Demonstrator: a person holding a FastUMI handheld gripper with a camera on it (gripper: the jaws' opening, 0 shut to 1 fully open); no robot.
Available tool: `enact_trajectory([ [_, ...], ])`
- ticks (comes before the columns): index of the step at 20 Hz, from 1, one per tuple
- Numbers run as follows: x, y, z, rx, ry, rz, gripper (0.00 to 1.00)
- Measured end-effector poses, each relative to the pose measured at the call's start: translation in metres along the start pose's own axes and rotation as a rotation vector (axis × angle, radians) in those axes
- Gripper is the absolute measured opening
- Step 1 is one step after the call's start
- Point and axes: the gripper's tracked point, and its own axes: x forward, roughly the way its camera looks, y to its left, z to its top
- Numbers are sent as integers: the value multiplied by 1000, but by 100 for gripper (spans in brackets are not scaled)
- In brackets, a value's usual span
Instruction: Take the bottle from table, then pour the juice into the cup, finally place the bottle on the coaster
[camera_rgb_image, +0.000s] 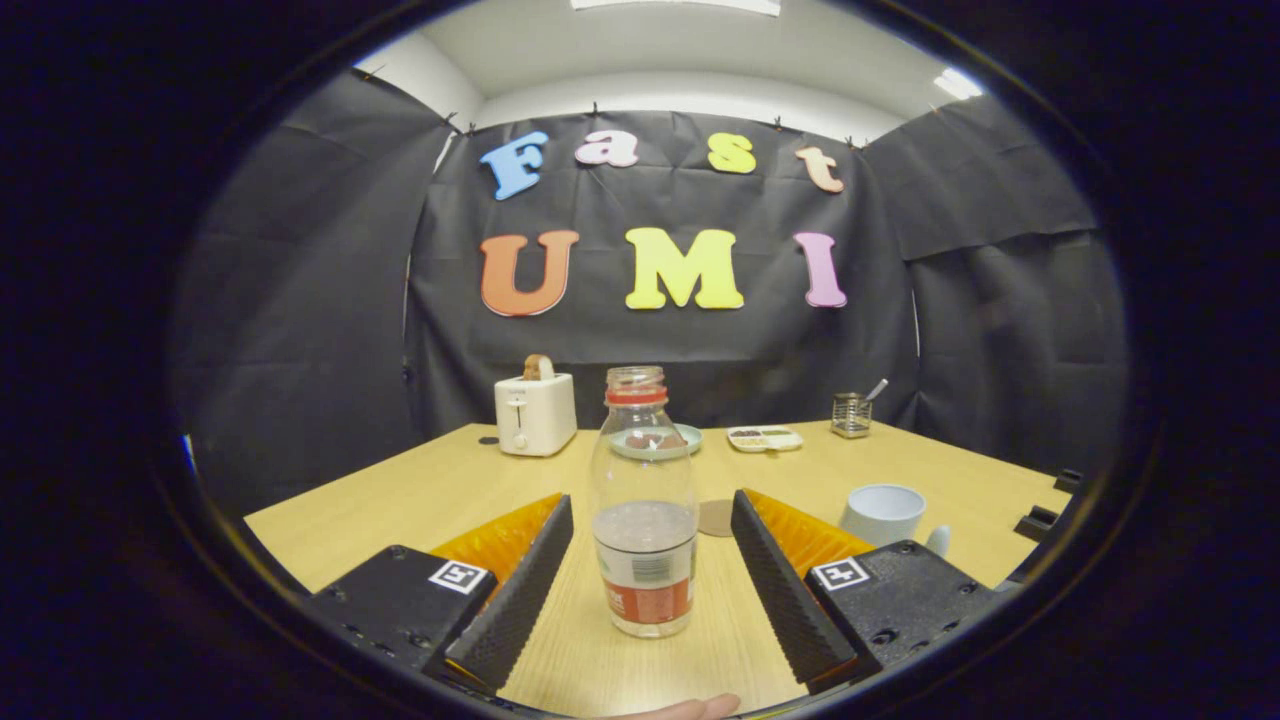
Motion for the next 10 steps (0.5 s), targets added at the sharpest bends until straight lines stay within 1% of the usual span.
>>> enact_trajectory([
  [3,12,0,-19,-40,31,-9,100],
  [10,35,2,-40,-29,45,-45,100],
])
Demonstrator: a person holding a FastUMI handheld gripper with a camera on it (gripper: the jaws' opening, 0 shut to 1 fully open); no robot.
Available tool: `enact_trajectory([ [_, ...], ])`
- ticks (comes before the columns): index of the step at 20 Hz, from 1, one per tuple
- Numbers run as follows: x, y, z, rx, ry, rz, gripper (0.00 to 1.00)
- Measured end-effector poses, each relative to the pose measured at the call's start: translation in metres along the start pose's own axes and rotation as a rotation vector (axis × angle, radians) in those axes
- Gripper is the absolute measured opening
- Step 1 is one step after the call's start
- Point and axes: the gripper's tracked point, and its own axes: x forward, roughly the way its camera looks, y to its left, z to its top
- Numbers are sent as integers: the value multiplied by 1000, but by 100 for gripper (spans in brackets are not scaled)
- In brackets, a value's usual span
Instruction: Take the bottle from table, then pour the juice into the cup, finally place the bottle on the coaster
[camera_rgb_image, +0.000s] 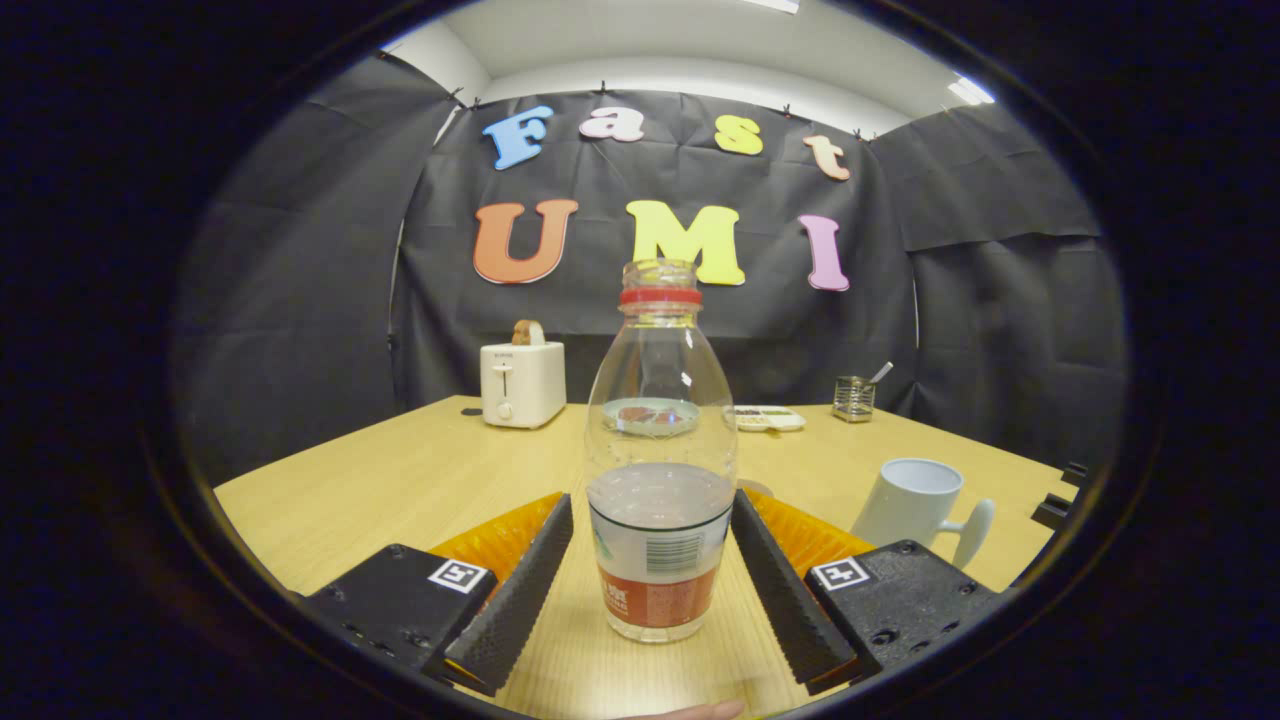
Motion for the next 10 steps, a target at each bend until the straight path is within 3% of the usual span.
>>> enact_trajectory([
  [4,11,0,3,21,-22,-31,82],
  [10,0,12,21,126,-12,41,77],
])
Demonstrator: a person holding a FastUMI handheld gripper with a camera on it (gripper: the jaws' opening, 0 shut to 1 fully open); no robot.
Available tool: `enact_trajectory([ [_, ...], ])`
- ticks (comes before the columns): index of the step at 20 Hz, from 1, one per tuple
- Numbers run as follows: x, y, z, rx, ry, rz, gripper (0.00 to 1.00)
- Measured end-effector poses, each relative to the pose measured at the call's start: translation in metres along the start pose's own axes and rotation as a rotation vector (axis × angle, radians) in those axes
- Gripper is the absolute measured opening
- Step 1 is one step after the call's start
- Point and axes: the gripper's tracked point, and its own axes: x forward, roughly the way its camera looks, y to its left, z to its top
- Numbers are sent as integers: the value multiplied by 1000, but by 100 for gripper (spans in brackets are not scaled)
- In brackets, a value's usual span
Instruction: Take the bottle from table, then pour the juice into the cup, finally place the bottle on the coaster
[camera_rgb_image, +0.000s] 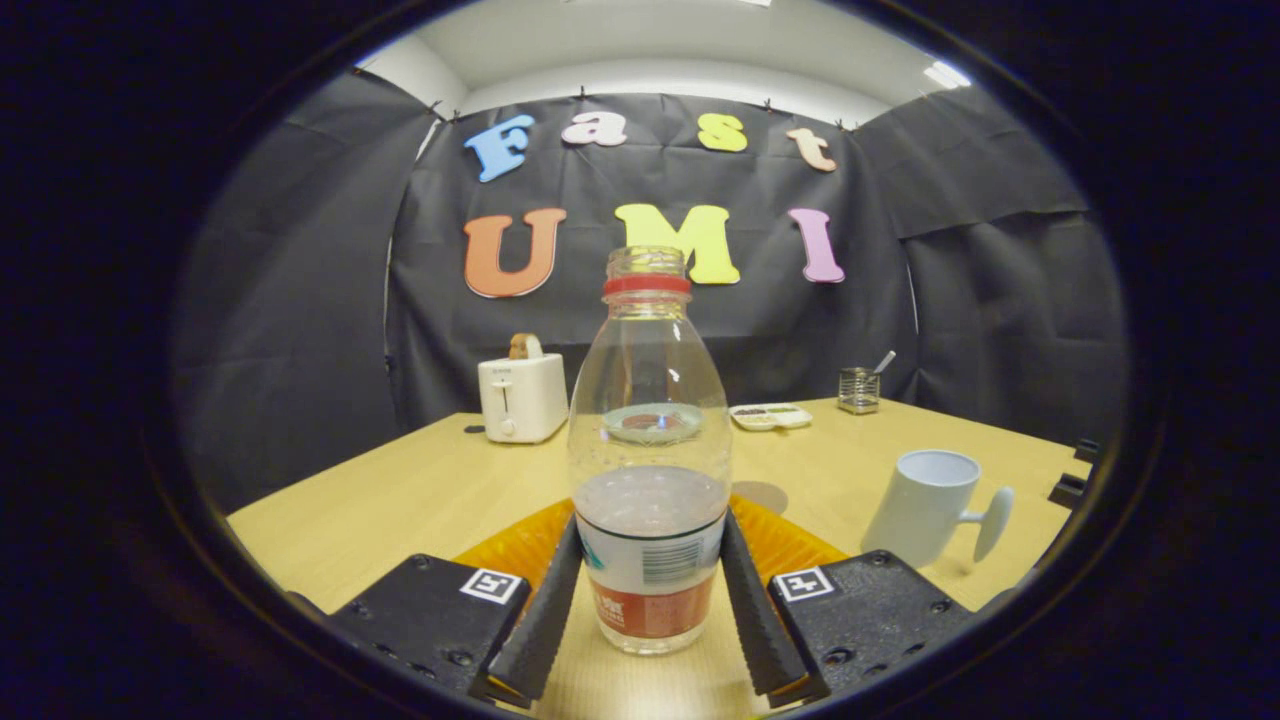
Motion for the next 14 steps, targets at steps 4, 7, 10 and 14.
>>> enact_trajectory([
  [4,-2,5,17,184,31,62,76],
  [7,-3,5,29,308,47,107,76],
  [10,0,-3,39,417,47,124,76],
  [14,4,-18,46,587,55,126,76],
])
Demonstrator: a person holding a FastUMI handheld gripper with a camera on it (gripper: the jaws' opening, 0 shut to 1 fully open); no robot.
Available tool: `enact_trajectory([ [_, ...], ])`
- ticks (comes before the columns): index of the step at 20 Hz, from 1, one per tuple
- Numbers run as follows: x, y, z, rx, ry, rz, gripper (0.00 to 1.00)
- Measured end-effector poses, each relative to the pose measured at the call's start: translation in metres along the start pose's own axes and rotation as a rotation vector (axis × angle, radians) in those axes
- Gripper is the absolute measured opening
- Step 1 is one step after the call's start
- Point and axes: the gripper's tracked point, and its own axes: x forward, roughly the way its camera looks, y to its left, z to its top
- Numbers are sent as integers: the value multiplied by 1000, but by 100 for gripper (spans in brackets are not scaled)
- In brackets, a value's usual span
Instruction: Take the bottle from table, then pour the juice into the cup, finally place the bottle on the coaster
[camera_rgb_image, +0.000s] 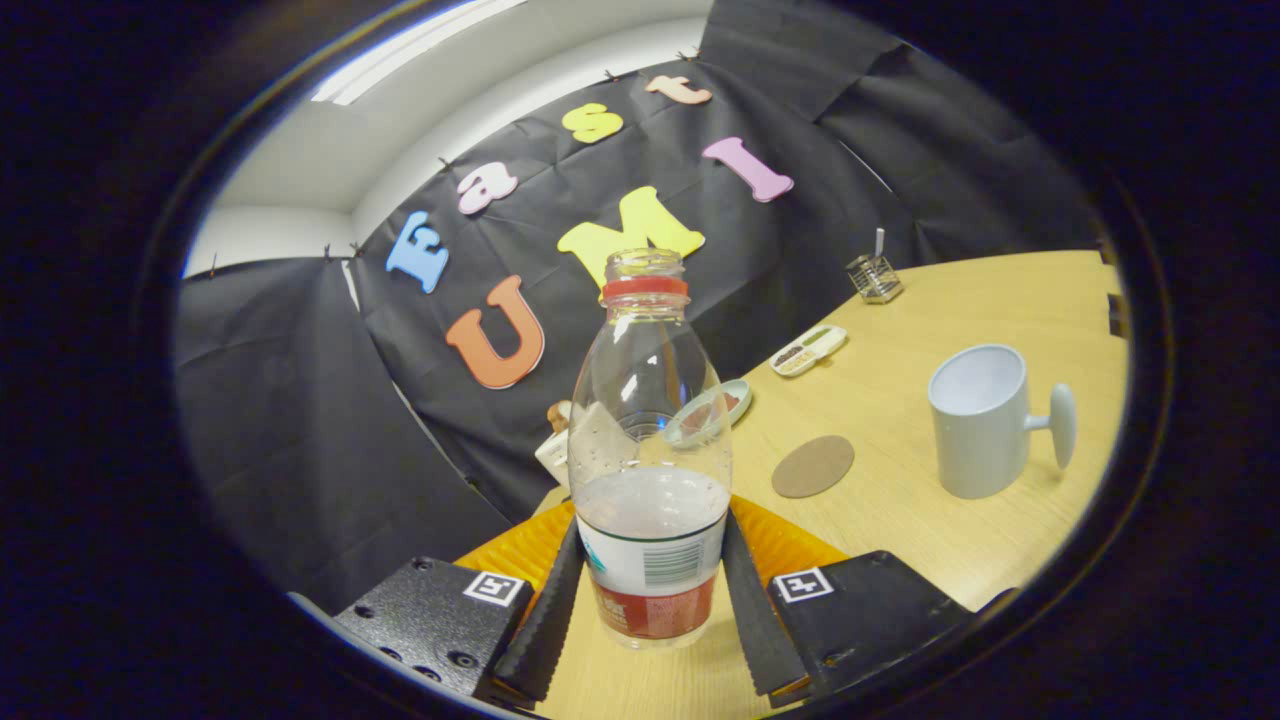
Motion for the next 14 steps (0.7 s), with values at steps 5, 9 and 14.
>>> enact_trajectory([
  [5,-1,-16,25,225,-34,-25,76],
  [9,-2,-27,31,396,-49,-27,75],
  [14,2,-33,39,537,-48,-21,75],
])
